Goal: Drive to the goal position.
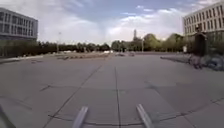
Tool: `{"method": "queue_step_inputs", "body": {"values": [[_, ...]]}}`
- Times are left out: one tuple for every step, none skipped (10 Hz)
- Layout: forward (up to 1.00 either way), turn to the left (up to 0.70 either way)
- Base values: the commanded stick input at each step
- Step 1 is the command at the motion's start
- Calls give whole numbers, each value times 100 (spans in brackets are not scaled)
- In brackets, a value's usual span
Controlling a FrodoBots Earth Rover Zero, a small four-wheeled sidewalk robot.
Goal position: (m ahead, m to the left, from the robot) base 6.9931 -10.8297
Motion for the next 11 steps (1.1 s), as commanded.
{"method": "queue_step_inputs", "body": {"values": [[70, -14], [70, -14], [70, -8], [70, 0], [70, 0], [70, 0], [70, 0], [70, 0], [70, 0], [70, 0], [70, -1]]}}
